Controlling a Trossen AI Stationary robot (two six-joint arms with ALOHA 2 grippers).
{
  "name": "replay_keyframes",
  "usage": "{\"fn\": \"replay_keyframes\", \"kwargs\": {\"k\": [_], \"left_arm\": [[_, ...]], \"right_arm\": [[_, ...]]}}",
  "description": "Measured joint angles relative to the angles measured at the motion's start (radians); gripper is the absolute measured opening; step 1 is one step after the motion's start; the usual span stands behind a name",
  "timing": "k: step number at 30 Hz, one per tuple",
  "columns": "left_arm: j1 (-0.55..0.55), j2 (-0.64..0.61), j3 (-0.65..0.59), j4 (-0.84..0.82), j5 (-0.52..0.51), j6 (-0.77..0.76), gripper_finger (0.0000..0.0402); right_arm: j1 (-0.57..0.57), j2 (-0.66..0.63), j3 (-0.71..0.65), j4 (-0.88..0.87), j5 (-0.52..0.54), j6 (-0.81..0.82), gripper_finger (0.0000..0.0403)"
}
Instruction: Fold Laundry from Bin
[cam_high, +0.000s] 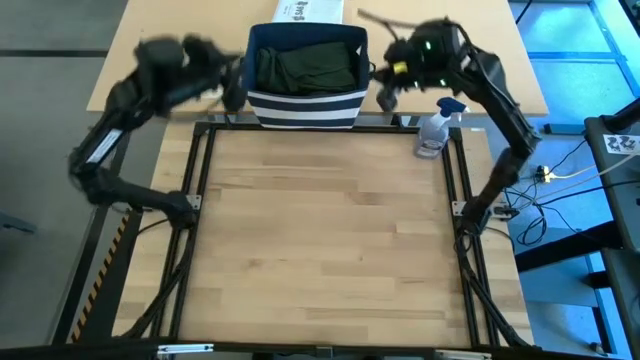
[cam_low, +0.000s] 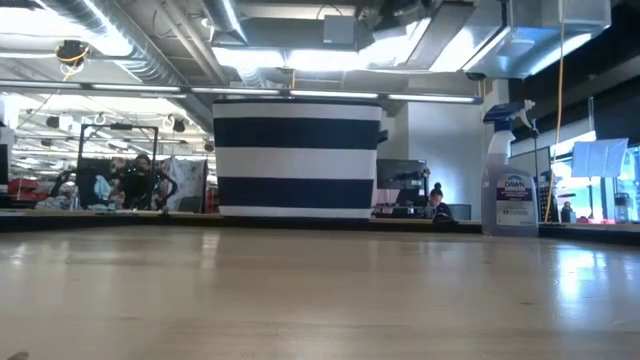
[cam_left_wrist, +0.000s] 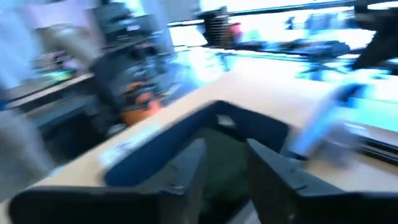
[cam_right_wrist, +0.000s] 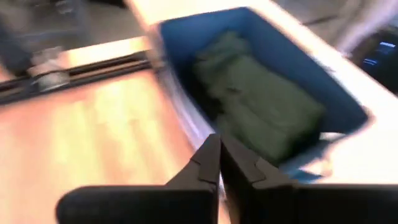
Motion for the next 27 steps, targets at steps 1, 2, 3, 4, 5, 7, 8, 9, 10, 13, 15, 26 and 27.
{"fn": "replay_keyframes", "kwargs": {"k": [1, 2, 3, 4, 5, 7, 8, 9, 10, 13, 15, 26, 27], "left_arm": [[-0.057, -0.043, -0.043, 0.001, -0.009, -0.011, 0.0100], [-0.112, -0.083, -0.091, 0.006, -0.026, -0.024, 0.0085], [-0.166, -0.122, -0.142, 0.017, -0.048, -0.039, 0.0069], [-0.219, -0.165, -0.197, 0.034, -0.074, -0.051, 0.0053], [-0.270, -0.208, -0.253, 0.054, -0.104, -0.063, 0.0037], [-0.367, -0.297, -0.367, 0.080, -0.167, -0.108, 0.0011], [-0.409, -0.338, -0.421, 0.080, -0.201, -0.138, 0.0006], [-0.447, -0.378, -0.474, 0.077, -0.238, -0.172, 0.0006], [-0.481, -0.419, -0.528, 0.073, -0.275, -0.207, 0.0006], [-0.568, -0.533, -0.686, 0.101, -0.318, -0.283, 0.0002], [-0.625, -0.595, -0.785, 0.169, -0.313, -0.293, 0.0001], [-0.836, -0.704, -1.092, 0.607, -0.176, -0.005, 0.0000], [-0.845, -0.703, -1.103, 0.645, -0.171, 0.022, 0.0000]], "right_arm": [[0.044, -0.017, 0.000, -0.029, 0.000, -0.002, 0.0010], [0.088, -0.033, -0.001, -0.048, 0.004, 0.003, 0.0009], [0.137, -0.048, -0.001, -0.054, 0.018, 0.012, 0.0013], [0.188, -0.062, -0.001, -0.055, 0.041, 0.025, 0.0018], [0.237, -0.074, -0.001, -0.061, 0.076, 0.036, 0.0021], [0.335, -0.097, -0.001, -0.085, 0.175, 0.059, 0.0021], [0.381, -0.107, -0.001, -0.100, 0.228, 0.072, 0.0019], [0.428, -0.117, -0.001, -0.119, 0.285, 0.089, 0.0016], [0.475, -0.126, -0.001, -0.135, 0.336, 0.109, 0.0013], [0.620, -0.156, -0.020, -0.147, 0.455, 0.150, 0.0004], [0.712, -0.188, -0.068, -0.142, 0.521, 0.179, 0.0002], [1.112, -0.612, -0.858, 0.380, 0.809, 0.243, 0.0010], [1.125, -0.658, -0.947, 0.449, 0.806, 0.231, 0.0010]]}}
